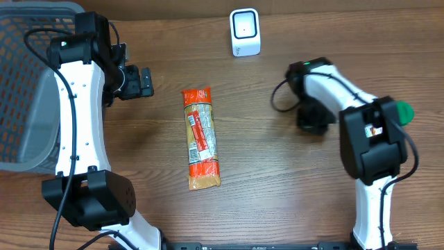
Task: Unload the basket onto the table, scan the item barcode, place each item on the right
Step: 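Carry the teal item right and release it beside the jar, then move the right gripper over the red spaghetti package, then lower the right gripper and close on the red strip of the package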
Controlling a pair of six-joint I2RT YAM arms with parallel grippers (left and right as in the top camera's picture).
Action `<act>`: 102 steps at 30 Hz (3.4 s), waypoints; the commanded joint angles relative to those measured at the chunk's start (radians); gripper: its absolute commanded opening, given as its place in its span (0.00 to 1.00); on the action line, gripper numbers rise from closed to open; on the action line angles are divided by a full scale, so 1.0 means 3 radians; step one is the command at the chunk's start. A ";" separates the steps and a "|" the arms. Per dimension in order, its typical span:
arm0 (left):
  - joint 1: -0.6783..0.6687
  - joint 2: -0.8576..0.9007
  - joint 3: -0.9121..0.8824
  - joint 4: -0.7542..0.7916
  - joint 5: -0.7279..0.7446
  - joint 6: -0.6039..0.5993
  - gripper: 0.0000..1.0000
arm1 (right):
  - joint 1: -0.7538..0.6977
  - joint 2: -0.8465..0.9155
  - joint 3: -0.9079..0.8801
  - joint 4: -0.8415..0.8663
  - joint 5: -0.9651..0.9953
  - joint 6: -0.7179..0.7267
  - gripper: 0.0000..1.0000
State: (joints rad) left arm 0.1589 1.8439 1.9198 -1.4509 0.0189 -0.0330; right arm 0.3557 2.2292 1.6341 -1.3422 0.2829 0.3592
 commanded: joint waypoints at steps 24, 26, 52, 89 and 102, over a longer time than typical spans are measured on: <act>-0.0008 -0.0083 0.0060 0.0001 0.0013 0.0037 1.00 | 0.1626 -0.0601 -0.0036 0.1586 -0.1954 -0.0238 0.40; -0.0008 -0.0083 0.0060 0.0001 0.0013 0.0037 1.00 | 0.1638 -0.0570 -0.0036 0.1654 -0.1986 -0.0238 0.39; -0.0008 -0.0083 0.0060 0.0001 0.0014 0.0037 1.00 | 0.1653 -0.0416 -0.0226 0.2032 -0.1807 -0.0022 0.36; -0.0008 -0.0083 0.0060 0.0001 0.0013 0.0037 1.00 | 0.1793 -0.0416 -0.0472 0.2177 -0.1208 0.0050 0.28; -0.0008 -0.0083 0.0060 0.0001 0.0013 0.0037 1.00 | 0.1785 -0.0418 -0.0467 0.2164 -0.1207 0.0036 0.04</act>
State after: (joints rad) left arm 0.1589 1.8439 1.9198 -1.4509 0.0189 -0.0326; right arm 0.8955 2.0975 1.5105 -0.6712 -0.1295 0.3721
